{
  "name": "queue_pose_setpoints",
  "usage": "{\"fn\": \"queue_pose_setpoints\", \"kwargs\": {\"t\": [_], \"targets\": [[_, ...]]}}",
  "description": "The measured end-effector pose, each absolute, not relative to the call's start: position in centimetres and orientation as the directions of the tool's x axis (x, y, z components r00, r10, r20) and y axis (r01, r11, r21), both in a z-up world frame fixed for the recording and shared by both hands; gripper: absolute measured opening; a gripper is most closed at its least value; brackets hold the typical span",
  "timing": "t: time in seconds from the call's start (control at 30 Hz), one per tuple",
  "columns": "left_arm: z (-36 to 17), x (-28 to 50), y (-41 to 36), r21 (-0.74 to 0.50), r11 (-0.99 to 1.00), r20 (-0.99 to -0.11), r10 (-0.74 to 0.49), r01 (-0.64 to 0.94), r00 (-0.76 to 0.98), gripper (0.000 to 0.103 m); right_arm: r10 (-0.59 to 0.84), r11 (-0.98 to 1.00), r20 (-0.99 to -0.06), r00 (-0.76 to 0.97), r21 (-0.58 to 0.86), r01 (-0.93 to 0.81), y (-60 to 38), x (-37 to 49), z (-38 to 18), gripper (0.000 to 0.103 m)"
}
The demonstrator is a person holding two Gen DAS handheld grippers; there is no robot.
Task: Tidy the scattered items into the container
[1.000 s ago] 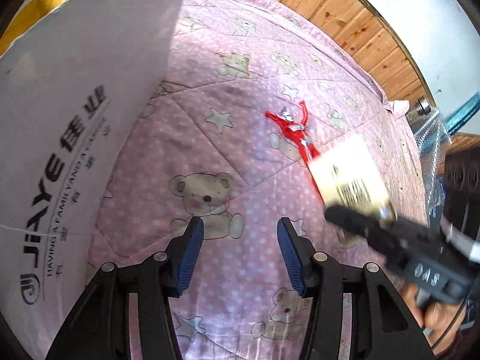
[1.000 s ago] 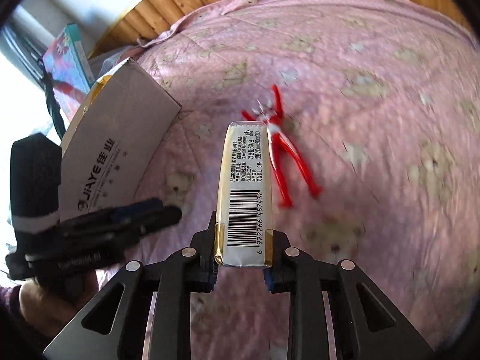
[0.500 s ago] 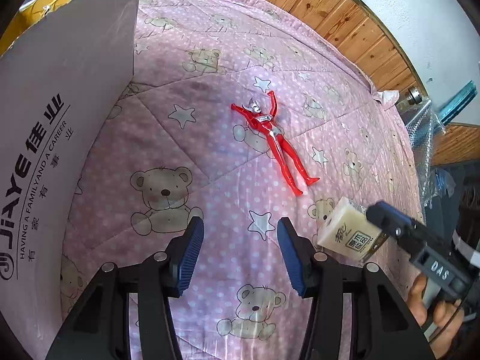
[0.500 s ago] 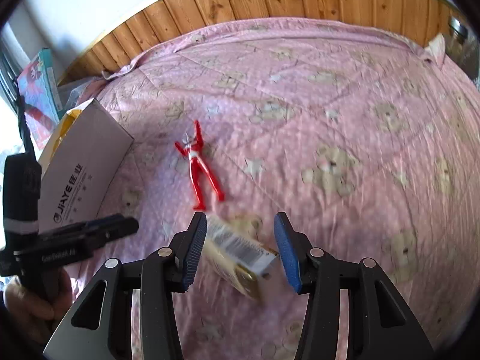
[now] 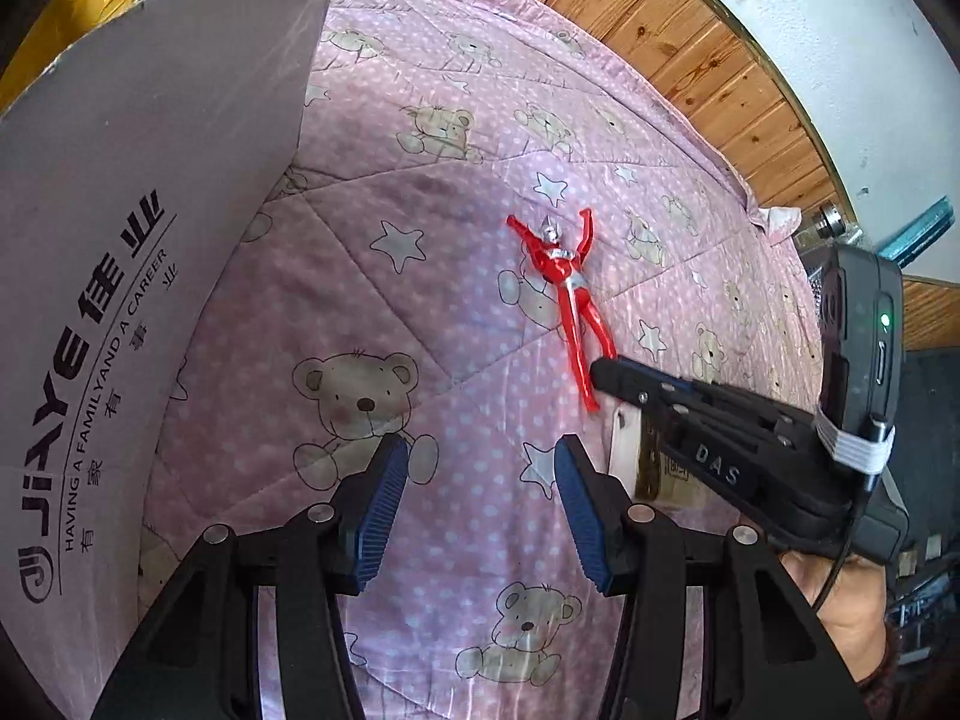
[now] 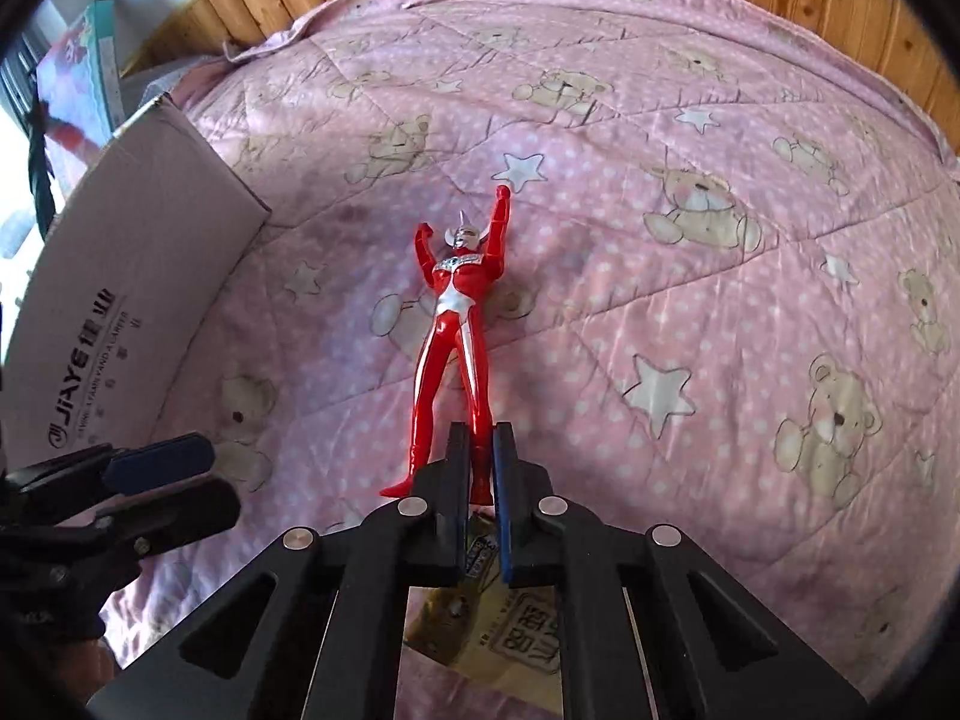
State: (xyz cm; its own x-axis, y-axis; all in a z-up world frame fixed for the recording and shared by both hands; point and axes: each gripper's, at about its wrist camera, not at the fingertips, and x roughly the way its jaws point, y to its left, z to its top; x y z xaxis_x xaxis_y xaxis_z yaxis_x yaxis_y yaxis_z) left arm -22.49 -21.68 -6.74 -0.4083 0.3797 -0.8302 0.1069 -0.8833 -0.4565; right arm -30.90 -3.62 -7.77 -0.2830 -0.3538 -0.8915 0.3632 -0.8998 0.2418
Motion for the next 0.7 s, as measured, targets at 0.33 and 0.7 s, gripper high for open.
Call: {"fn": "queue_pose_setpoints", "kwargs": {"t": [0.33, 0.7], "targets": [[-7.1, -21.9, -21.8, -0.474, -0.875, -0.826, 0.406, 0.094, -0.391, 0.053, -0.523, -0.822, -0.84, -0.148, 0.45, 0.35, -5.7, -23.0, -7.4, 0.028], [-6.6, -21.0, -20.9, -0.461, -0.884, -0.828, 0.397, 0.077, -0.397, 0.053, -0.355, -0.935, -0.867, -0.35, 0.319, 0.157, 2.2, -23.7, -4.5, 0.051]]}}
